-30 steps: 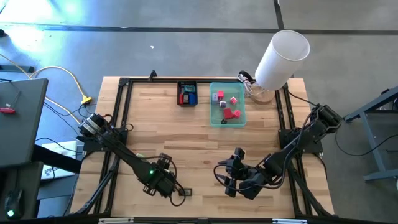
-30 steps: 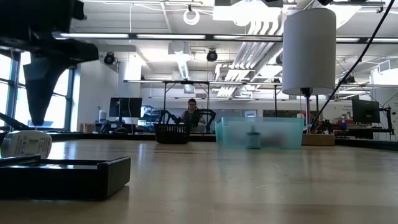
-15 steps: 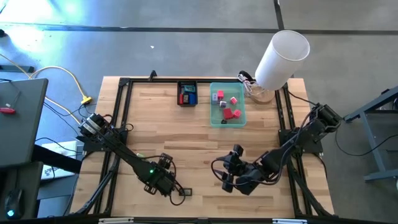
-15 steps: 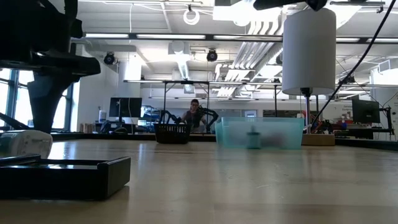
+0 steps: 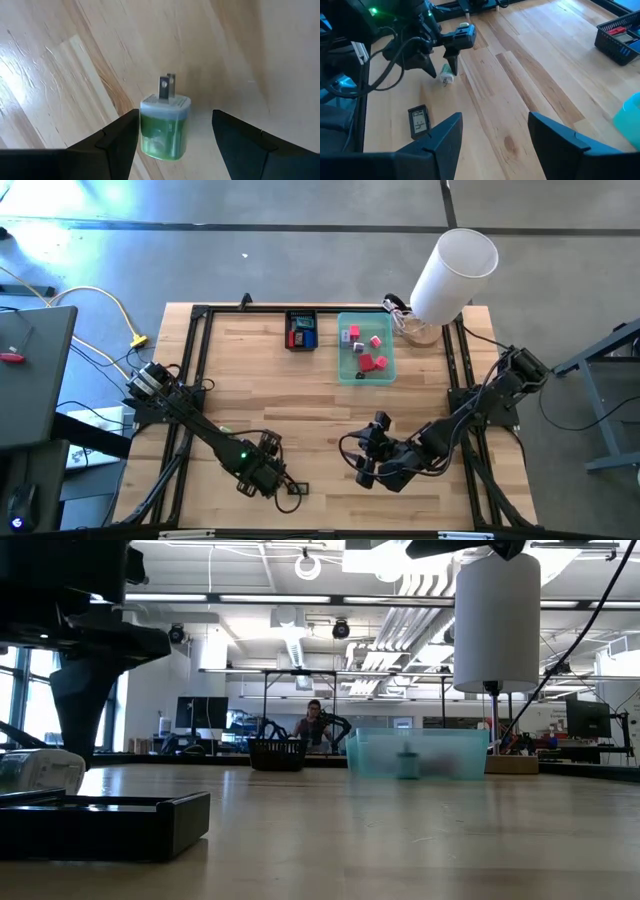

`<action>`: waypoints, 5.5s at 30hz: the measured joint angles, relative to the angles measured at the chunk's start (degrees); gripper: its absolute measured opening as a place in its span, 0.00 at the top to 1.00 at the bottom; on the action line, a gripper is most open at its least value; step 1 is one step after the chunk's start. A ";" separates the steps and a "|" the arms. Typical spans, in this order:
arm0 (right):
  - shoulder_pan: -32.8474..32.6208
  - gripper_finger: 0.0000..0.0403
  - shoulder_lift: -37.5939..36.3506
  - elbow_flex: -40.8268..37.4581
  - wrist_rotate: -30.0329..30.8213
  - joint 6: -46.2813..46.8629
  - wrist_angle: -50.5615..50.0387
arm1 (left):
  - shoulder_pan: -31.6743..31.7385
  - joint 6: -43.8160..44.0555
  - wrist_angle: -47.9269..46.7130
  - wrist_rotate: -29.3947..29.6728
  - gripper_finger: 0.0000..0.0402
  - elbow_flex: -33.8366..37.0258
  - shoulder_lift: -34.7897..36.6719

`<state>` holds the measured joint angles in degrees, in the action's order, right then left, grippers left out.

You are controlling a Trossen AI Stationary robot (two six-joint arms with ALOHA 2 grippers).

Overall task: Pick & Place Office items
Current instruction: Put the bottom green charger adapter into the blue bin

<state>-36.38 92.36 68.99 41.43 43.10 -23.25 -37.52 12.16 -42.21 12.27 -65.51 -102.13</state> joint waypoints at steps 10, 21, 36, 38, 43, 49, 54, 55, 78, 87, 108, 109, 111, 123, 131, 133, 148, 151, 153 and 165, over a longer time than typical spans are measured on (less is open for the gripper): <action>-0.09 0.47 0.00 0.00 -1.53 0.63 -0.02 | -0.27 -0.54 0.88 0.06 0.43 0.89 0.00; 0.04 0.47 0.00 0.00 -1.53 0.61 -0.04 | -0.09 0.16 0.85 0.14 0.68 0.89 0.05; 1.65 0.47 0.00 -0.02 -2.77 11.81 7.70 | -4.01 8.26 -5.36 12.83 0.71 -4.13 0.07; 2.18 0.47 0.06 -0.02 -3.02 13.93 8.39 | -4.46 11.94 -9.63 15.47 0.71 -6.95 0.07; 2.50 0.47 2.09 -0.06 -3.91 13.65 11.39 | -4.28 17.70 -15.28 21.67 0.71 -13.96 0.07; 2.54 0.47 6.66 -0.01 -4.26 11.76 19.17 | -4.00 18.24 -15.36 25.27 0.70 -19.18 0.07; 3.21 0.47 9.74 0.00 -4.19 10.88 27.45 | -1.89 22.69 -15.62 25.15 0.69 -20.99 0.04; 3.48 0.47 10.15 -0.04 -4.25 11.07 28.74 | -1.40 22.96 -15.67 25.14 0.69 -20.99 0.04; 12.89 0.47 10.97 0.02 -17.44 20.33 29.62 | 3.61 24.75 -14.82 26.55 0.69 -21.05 0.04; 15.63 0.47 10.97 0.02 -21.00 21.71 27.73 | 4.30 21.81 -12.83 27.06 0.69 -21.05 0.04; 17.08 0.50 10.93 -0.02 -25.48 21.50 28.05 | 6.64 15.94 -7.46 28.05 0.68 -21.01 0.00; 17.09 0.51 10.93 -0.02 -25.64 21.47 28.12 | 6.60 15.76 -7.29 28.38 0.68 -21.01 0.00; 17.09 0.55 10.93 -0.02 -25.55 21.46 27.96 | 6.60 15.52 -7.10 28.53 0.68 -21.01 0.00; 17.14 0.68 10.93 -0.04 -26.41 20.75 27.89 | 6.56 14.03 -7.11 28.89 0.68 -20.99 0.00; 17.04 0.69 10.93 -0.02 -26.60 18.01 27.64 | 6.58 14.05 -6.85 28.72 0.63 -20.99 0.00; 17.00 0.69 10.93 0.02 -26.78 17.72 27.52 | 6.61 14.05 -6.74 27.81 0.63 -20.99 0.00; 16.83 0.70 10.93 0.04 -27.06 17.04 26.99 | 6.69 9.95 -6.01 26.59 0.55 -20.99 0.00; 16.58 0.69 10.93 0.04 -27.07 16.93 26.91 | 6.67 7.77 -4.72 26.36 0.47 -20.99 0.00; 16.33 0.69 10.93 0.04 -27.18 16.67 26.86 | 6.67 7.55 -4.07 26.25 0.41 -20.99 0.00; 16.42 0.70 11.04 0.00 -27.91 15.60 21.51 | 5.94 7.89 -1.20 24.91 0.28 -22.28 2.48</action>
<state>-19.96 103.39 68.99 13.52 58.70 -1.74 -31.58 20.05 -43.42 37.18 -87.79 -99.65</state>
